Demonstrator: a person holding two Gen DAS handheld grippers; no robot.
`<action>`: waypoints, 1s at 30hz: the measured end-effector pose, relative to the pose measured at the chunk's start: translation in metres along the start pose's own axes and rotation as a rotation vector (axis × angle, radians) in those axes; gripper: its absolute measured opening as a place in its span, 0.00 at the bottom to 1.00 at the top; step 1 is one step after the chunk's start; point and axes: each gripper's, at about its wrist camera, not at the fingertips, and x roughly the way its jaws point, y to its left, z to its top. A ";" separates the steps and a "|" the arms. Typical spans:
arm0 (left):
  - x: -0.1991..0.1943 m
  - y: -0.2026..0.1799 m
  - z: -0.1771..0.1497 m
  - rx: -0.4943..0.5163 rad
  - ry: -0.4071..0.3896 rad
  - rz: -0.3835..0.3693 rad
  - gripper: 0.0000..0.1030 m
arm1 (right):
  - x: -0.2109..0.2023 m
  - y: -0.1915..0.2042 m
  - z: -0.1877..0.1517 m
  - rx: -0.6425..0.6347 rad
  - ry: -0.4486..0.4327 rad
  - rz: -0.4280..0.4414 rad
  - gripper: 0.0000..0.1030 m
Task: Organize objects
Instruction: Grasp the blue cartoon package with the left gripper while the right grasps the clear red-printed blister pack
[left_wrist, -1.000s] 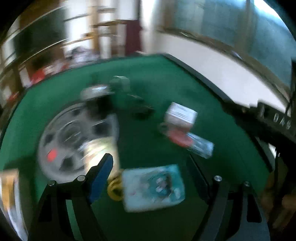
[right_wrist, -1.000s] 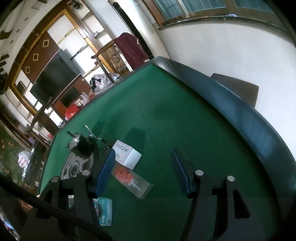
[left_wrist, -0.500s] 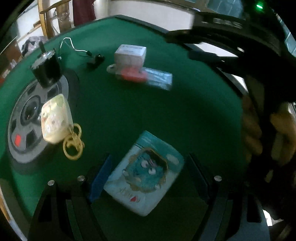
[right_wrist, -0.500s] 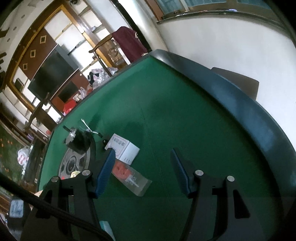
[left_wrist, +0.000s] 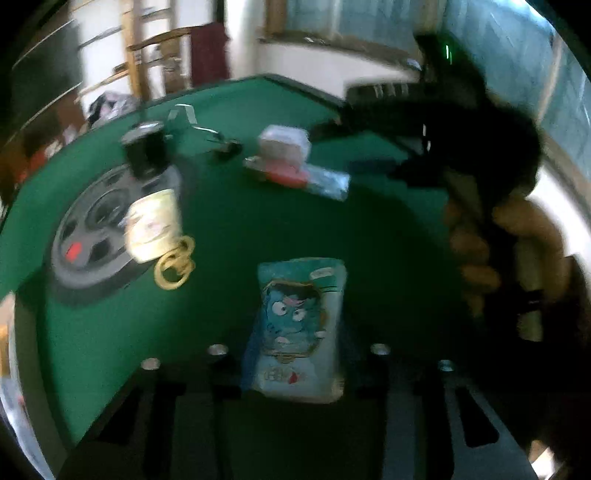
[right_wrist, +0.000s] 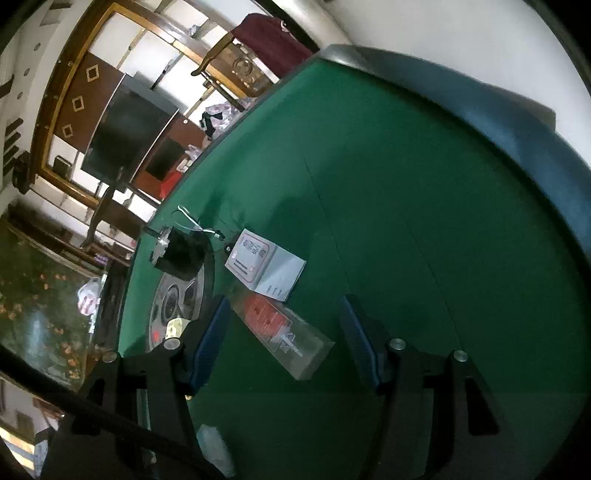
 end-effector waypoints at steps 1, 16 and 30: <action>-0.010 0.003 -0.004 -0.026 -0.021 -0.004 0.25 | 0.001 0.002 -0.001 -0.015 -0.002 -0.007 0.59; -0.062 0.047 -0.059 -0.212 -0.087 0.012 0.19 | 0.026 0.076 -0.053 -0.449 0.138 -0.254 0.34; -0.055 0.035 -0.051 -0.214 -0.086 -0.005 0.57 | 0.059 0.102 -0.040 -0.534 0.108 -0.451 0.24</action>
